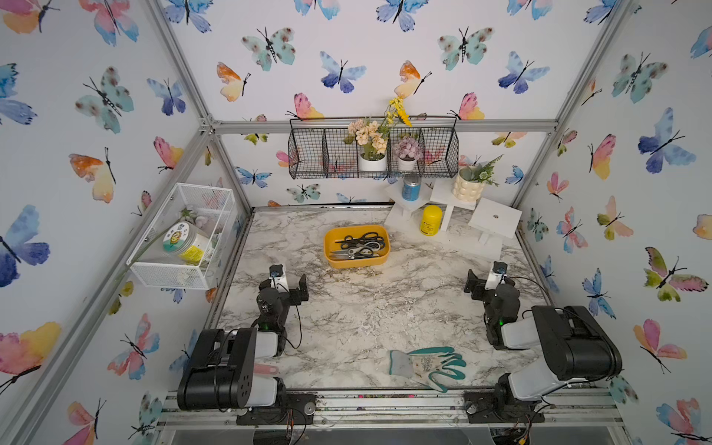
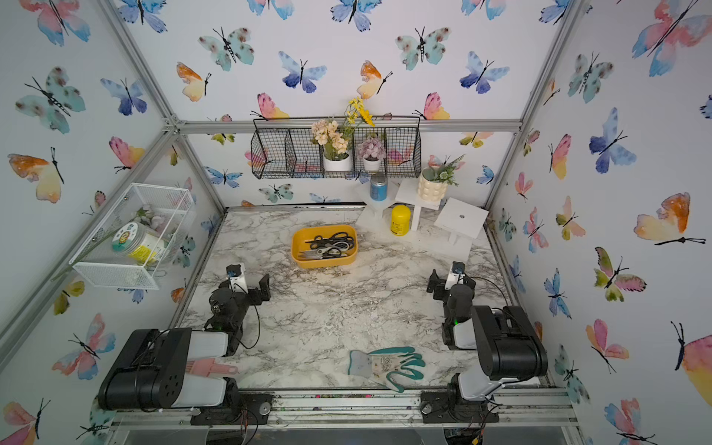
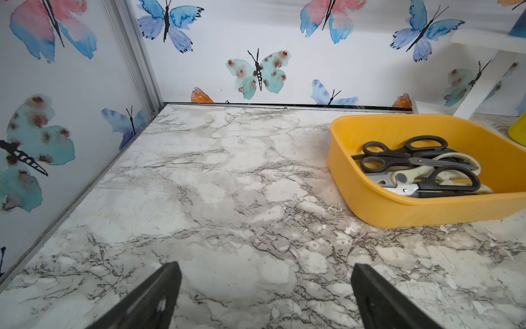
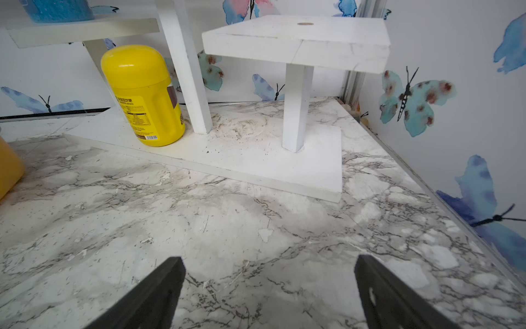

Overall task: Take the scissors out of the storage box
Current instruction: Adjust the storage box at the center of the board.

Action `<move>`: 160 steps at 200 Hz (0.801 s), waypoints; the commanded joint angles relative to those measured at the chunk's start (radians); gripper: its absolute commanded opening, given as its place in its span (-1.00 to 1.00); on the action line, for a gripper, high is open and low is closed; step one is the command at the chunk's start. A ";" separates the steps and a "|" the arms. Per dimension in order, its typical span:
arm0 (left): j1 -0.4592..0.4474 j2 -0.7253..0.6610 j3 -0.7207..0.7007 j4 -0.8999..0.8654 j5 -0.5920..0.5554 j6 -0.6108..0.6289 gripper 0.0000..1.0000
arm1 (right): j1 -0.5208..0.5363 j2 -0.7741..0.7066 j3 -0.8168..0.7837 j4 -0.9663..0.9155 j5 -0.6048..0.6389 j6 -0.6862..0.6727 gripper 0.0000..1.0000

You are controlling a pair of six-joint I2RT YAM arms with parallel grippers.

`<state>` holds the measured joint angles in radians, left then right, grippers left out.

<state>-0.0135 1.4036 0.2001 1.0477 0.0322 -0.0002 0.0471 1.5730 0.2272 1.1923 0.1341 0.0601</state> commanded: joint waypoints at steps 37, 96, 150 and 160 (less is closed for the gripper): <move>0.002 0.003 0.012 0.020 -0.017 0.007 0.97 | 0.000 -0.005 0.014 0.010 -0.013 -0.005 0.98; 0.002 0.003 0.012 0.018 -0.017 0.006 0.97 | 0.001 -0.005 0.014 0.011 -0.013 -0.004 0.98; 0.008 0.003 0.015 0.014 -0.005 0.001 0.99 | 0.000 0.001 0.033 -0.017 -0.016 -0.008 0.98; 0.014 0.000 0.013 0.019 0.009 0.002 0.89 | 0.000 -0.003 0.027 -0.009 -0.027 -0.011 0.98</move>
<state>-0.0120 1.4036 0.2001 1.0473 0.0326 -0.0010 0.0471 1.5730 0.2359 1.1866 0.1341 0.0593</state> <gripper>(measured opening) 0.979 0.993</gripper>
